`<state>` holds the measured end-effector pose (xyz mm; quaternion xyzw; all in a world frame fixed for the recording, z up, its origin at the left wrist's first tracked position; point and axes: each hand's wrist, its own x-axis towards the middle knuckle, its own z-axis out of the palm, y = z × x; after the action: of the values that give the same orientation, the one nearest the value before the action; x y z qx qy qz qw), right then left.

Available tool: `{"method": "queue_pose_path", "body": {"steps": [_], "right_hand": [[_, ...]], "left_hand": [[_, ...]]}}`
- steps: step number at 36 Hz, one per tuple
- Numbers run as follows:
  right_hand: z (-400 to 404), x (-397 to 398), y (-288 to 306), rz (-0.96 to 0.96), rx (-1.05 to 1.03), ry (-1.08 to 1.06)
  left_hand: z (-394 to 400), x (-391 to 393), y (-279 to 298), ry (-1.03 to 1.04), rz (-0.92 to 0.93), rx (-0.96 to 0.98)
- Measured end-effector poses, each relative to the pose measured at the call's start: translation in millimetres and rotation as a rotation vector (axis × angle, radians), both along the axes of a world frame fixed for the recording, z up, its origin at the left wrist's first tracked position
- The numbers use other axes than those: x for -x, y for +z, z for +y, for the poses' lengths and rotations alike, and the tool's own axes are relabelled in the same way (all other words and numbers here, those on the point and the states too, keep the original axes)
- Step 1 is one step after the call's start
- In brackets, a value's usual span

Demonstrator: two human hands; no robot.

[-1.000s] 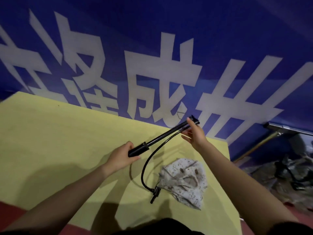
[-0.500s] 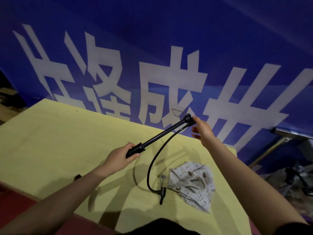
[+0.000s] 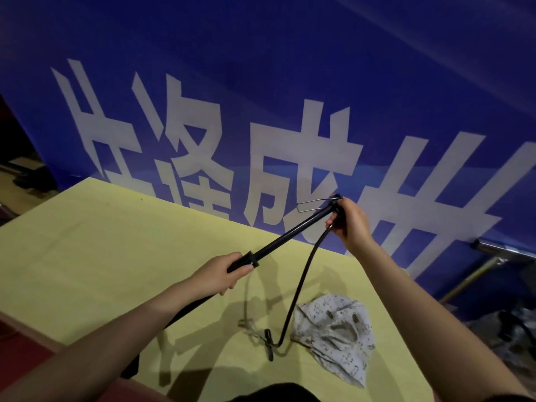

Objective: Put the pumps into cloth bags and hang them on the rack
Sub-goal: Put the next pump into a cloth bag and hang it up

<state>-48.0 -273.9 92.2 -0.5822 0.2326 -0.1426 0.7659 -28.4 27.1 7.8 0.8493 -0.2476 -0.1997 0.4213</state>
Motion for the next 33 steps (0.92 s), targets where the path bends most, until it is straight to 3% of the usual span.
{"method": "queue_pose_path", "body": {"steps": [3,8,20,33], "right_hand": [[-5.4,5.6,6.0,-0.042,0.171,0.05],[-5.9,14.0,13.3,-0.086,0.286,0.007],[-6.5,28.6,8.6,-0.072,0.286,-0.158],[23.0,29.2,-11.5,-0.057,0.28,-0.139]], "left_hand": [[-4.7,-0.4,2.2,-0.027,0.006,0.009],[-13.3,-6.0,6.4,-0.053,-0.003,-0.011],[-26.9,-7.5,5.7,-0.112,0.051,-0.031],[-49.4,-19.9,32.8,-0.116,0.009,-0.015]]}}
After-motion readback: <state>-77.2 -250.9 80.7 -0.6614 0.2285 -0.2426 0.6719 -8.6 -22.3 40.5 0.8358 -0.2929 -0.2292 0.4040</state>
